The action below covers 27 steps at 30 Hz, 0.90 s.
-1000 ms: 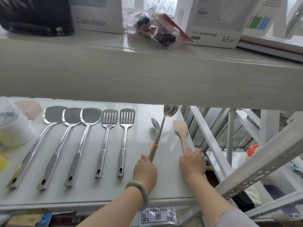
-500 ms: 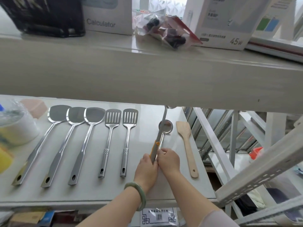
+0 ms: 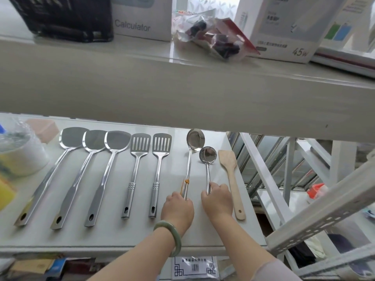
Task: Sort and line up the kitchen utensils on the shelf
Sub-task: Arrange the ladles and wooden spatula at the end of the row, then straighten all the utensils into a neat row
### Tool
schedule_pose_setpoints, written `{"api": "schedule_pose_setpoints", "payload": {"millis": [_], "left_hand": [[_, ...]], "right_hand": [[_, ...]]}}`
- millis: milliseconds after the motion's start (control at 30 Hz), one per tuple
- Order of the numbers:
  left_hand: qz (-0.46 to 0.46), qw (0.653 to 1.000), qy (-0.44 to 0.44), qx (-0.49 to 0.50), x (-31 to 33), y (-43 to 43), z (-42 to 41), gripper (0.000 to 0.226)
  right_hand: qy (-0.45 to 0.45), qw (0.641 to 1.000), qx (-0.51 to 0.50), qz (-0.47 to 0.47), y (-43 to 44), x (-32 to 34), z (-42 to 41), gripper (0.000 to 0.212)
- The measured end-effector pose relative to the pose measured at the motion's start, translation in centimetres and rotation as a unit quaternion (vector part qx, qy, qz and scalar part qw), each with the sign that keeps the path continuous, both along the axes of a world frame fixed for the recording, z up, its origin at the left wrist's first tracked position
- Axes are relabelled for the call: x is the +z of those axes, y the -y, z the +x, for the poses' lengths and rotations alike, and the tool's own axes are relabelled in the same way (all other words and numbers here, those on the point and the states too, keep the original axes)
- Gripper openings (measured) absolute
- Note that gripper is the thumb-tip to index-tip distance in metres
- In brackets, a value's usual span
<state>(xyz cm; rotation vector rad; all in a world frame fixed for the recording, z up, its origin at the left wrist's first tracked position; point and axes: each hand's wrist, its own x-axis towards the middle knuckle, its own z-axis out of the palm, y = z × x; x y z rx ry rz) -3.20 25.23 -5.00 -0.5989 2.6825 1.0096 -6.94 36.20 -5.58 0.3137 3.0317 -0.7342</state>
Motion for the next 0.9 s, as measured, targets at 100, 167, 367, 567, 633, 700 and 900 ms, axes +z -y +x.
{"api": "schedule_pose_setpoints", "payload": {"millis": [100,167,367,567,633,700,900], "left_hand": [[-0.012,0.999,-0.015,-0.032,-0.1,0.0,0.3,0.039],[-0.065,0.995,-0.027,-0.07,-0.3,0.1,0.5,0.043],[-0.102,0.985,-0.068,-0.119,-0.9,0.4,1.2,0.049],[-0.08,0.973,-0.214,-0.03,0.5,7.3,2.6,0.047],[-0.107,0.964,-0.243,0.004,0.8,11.8,3.7,0.039],[-0.139,0.957,-0.253,0.038,0.9,16.7,5.3,0.034],[-0.19,0.961,-0.183,0.083,0.0,29.1,9.5,0.042]], "right_hand": [[-0.001,1.0,0.015,0.014,-0.4,-0.2,0.3,0.043],[-0.008,1.0,0.006,0.019,-0.9,-0.2,0.3,0.041],[-0.056,0.998,0.015,0.022,-1.0,-0.2,0.6,0.044],[-0.23,0.967,0.106,0.017,5.0,1.9,1.1,0.044],[-0.254,0.957,0.137,0.008,8.1,2.6,1.4,0.044],[-0.24,0.954,0.178,-0.002,11.6,2.8,2.1,0.047],[-0.098,0.95,0.298,0.007,23.1,0.8,5.3,0.056]]}}
